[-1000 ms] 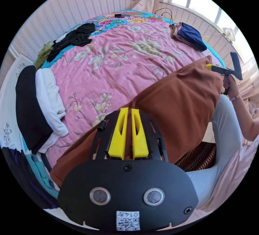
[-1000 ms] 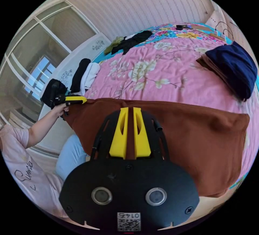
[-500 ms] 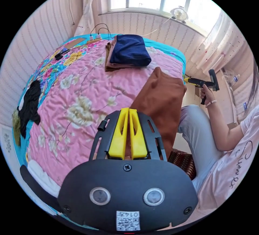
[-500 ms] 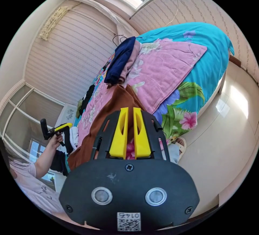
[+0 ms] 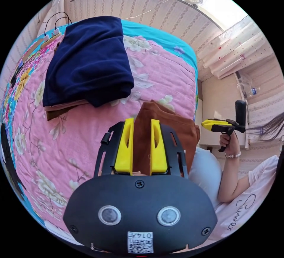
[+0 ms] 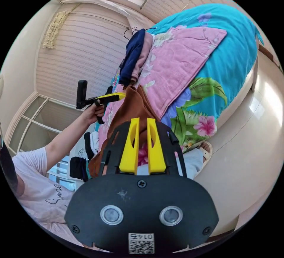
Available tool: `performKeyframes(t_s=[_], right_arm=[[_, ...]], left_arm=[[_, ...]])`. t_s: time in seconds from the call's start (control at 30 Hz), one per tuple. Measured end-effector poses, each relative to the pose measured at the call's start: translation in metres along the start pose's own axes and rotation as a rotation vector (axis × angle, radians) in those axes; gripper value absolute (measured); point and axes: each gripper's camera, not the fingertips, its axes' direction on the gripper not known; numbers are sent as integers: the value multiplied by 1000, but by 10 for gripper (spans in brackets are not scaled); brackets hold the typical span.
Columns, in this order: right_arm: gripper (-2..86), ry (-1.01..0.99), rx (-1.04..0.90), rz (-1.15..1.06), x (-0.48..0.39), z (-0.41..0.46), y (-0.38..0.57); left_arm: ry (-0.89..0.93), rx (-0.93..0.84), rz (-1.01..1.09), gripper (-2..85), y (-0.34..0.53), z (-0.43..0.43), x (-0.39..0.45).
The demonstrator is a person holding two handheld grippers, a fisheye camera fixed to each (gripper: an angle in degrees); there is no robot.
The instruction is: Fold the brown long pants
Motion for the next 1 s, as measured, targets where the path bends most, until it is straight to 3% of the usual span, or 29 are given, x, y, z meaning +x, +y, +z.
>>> performKeyframes(t_s=[0.13,0.3,0.4,0.57,0.67,0.8,1.0], right_arm=[[66,-135,-94,66,38,25,-6],[20,-103,-50,76,51,29,-10],[5,-146,-49,85,60,34,-9],[6,-69,29,56,58,5,-1],[29,-153,50,89,75,-8,7],[110,-152,10,119,83,-2,4],[56,-67,12,89,78,9,-3]], left_arm=[[-50,-60,10,80,-7,34,-1],[14,-51,-90,51,-6,54,-13],[-43,-50,-56,1,-7,54,-4],[-111,-18,35,-7,-12,48,20],[-115,19,56,2,-16,42,25],[-155,-21,36,89,-21,52,18],[-36,-101,-61,91,-22,79,-11]])
